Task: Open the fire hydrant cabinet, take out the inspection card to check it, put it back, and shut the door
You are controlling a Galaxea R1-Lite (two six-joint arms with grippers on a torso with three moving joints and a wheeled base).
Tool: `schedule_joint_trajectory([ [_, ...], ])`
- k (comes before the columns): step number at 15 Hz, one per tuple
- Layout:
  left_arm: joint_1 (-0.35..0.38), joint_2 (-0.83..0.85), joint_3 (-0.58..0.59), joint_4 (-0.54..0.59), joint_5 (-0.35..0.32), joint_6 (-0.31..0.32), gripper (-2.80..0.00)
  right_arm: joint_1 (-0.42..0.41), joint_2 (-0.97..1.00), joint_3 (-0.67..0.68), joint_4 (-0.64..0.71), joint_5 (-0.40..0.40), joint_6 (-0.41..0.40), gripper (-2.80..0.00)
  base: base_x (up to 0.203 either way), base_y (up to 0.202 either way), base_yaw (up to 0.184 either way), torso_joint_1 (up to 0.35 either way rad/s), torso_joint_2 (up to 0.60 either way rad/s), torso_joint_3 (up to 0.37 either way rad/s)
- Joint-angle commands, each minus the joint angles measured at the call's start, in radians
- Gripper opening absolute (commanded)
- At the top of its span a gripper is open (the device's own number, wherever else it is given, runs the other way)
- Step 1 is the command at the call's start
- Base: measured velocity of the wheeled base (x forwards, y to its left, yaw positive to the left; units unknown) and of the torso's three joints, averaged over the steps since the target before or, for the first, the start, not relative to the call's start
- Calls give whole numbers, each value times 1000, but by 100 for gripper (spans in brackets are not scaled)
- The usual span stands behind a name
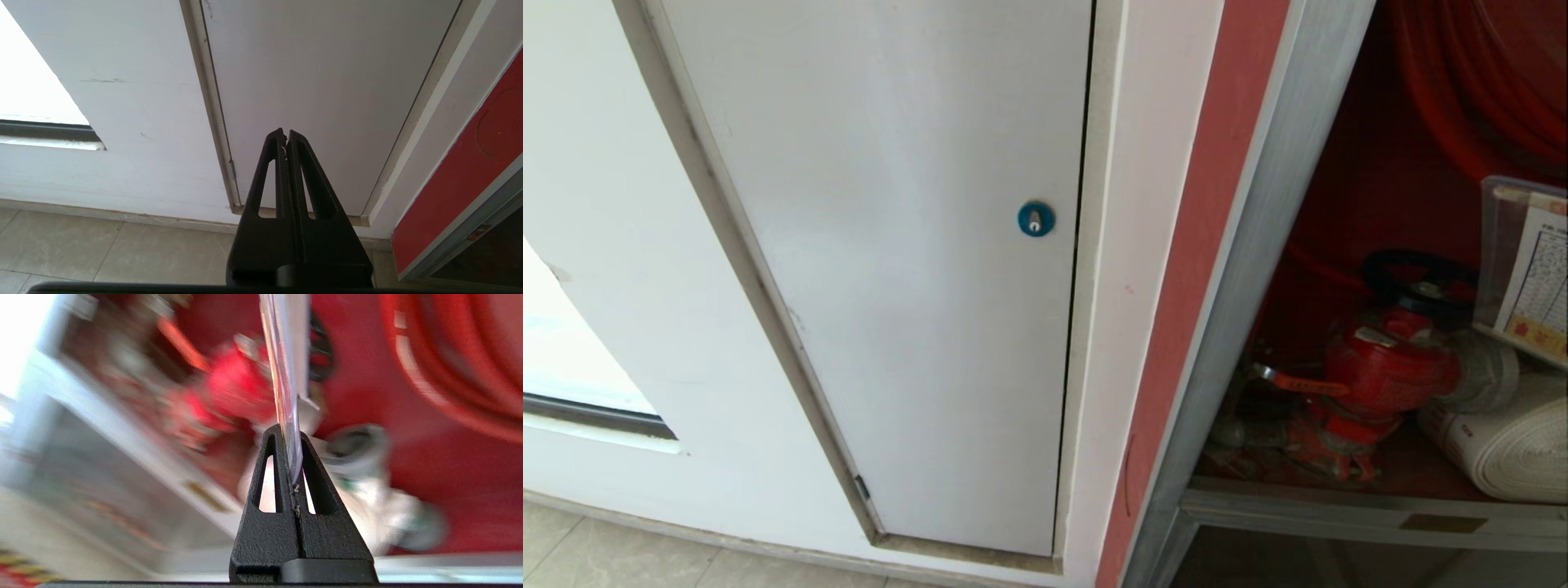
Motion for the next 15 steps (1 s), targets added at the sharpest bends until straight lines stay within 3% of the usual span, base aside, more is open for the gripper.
schedule_joint_trajectory([
  [1,0,1,0,0,0,0,-280,0,-24,-15,41,80,56,-280,0,0,0,0,0,0],
  [8,0,1,0,0,0,0,-280,0,-2,-16,72,379,273,-280,0,0,0,0,0,0],
  [15,0,1,0,0,0,0,-280,14,65,-54,167,577,291,-280,0,0,0,0,0,0],
])
